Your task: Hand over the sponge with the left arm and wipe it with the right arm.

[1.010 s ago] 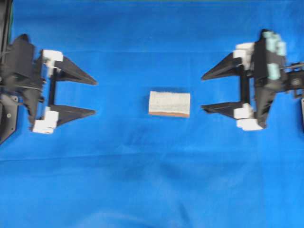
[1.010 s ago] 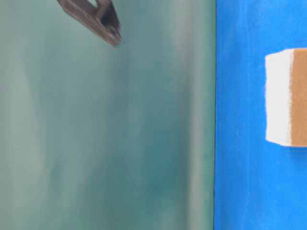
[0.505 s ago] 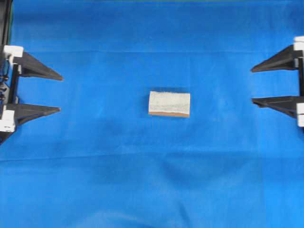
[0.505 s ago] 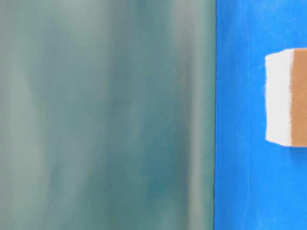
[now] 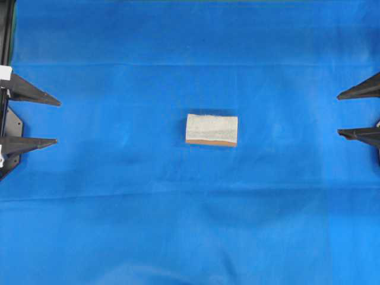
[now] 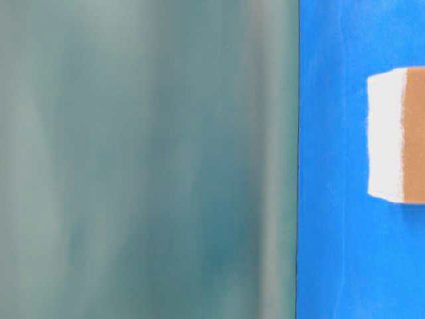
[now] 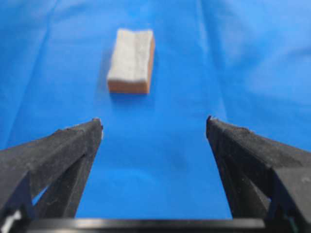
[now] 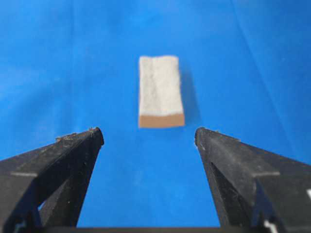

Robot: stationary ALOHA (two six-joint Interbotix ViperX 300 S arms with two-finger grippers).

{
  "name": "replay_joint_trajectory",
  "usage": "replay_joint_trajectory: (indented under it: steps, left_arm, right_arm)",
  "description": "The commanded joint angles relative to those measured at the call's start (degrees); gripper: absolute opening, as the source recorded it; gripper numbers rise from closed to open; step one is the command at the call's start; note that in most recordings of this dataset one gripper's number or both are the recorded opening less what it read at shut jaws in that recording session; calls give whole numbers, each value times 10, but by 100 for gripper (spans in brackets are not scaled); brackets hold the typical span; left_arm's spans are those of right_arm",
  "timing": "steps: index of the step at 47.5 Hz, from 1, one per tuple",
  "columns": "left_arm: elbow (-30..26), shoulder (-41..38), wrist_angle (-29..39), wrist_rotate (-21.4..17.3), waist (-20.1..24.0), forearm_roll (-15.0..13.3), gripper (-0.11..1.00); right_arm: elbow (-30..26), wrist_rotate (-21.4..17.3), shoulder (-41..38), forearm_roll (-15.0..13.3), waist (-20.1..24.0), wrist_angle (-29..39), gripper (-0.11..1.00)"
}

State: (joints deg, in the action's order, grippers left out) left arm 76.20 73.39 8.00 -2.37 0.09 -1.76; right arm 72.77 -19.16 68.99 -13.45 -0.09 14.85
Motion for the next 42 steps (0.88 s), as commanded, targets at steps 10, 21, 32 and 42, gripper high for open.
replay_joint_trajectory:
  steps: [10, 21, 32, 42]
  left_arm:
    - [6, 10, -16, 1, -1, -2, 86]
    - [6, 9, -16, 1, 0, -3, 86]
    - [6, 9, -16, 1, -1, -3, 86]
    - [6, 9, -16, 1, 0, -2, 86]
  right_arm:
    - [6, -4, 1, 4, 0, -25, 74]
    - [6, -4, 2, 4, -3, -26, 74]
    - [5, -4, 1, 4, -4, -26, 74]
    - [5, -4, 1, 4, -6, -26, 74]
